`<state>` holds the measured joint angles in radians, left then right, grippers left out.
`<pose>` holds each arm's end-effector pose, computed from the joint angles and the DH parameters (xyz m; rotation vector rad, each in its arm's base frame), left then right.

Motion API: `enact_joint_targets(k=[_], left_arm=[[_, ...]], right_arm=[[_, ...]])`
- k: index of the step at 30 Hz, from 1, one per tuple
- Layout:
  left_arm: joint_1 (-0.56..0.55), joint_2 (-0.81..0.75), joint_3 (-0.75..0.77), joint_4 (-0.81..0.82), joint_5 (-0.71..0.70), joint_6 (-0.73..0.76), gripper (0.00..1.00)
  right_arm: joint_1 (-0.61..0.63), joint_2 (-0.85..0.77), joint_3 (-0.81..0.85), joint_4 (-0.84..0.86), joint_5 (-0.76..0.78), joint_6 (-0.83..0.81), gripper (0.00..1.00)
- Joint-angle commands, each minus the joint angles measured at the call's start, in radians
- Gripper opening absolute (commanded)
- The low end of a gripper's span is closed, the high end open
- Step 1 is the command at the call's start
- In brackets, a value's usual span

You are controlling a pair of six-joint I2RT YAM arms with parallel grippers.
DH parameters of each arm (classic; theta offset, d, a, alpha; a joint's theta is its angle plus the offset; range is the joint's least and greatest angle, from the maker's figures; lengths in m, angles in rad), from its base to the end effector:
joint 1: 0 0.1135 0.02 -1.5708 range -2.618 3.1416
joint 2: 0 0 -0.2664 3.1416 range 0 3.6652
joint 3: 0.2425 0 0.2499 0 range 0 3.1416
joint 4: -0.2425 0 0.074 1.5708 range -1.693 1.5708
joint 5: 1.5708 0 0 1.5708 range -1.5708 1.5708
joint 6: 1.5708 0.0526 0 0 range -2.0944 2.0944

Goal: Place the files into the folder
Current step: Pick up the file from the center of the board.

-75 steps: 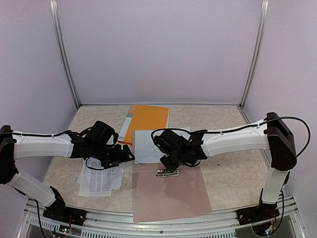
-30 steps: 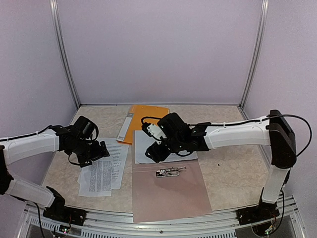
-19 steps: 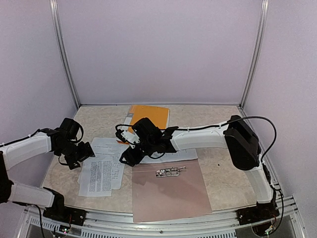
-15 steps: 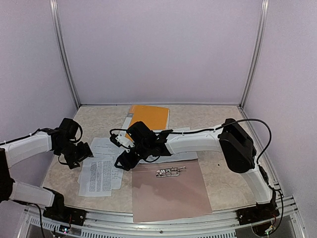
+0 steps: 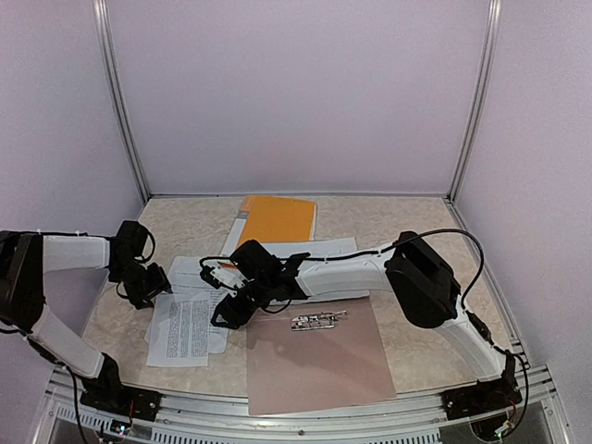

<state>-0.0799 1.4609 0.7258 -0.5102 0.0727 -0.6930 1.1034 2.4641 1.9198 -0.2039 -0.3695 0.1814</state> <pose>0.2503 -0.0239 0.1403 -0.8452 2.7268 -0.2728 0.2337 0.5052 0.1225 -1.2947 2.1485 1.0274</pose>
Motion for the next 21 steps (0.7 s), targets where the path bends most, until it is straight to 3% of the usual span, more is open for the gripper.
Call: enact_joint_targets(k=[1,6,21], left_arm=[[0.032,0.078,0.054,0.051,0.072,0.052,0.58],[0.047,0.112,0.047,0.067,0.121,0.063,0.39],[0.048,0.042,0.058,0.052,0.093,0.069,0.15]], right_arm=[[-0.001,0.031,0.020,-0.020,-0.027,0.006,0.57],[-0.002,0.036,0.016,-0.022,-0.023,0.004,0.56],[-0.006,0.061,0.014,-0.046,-0.012,0.009,0.53]])
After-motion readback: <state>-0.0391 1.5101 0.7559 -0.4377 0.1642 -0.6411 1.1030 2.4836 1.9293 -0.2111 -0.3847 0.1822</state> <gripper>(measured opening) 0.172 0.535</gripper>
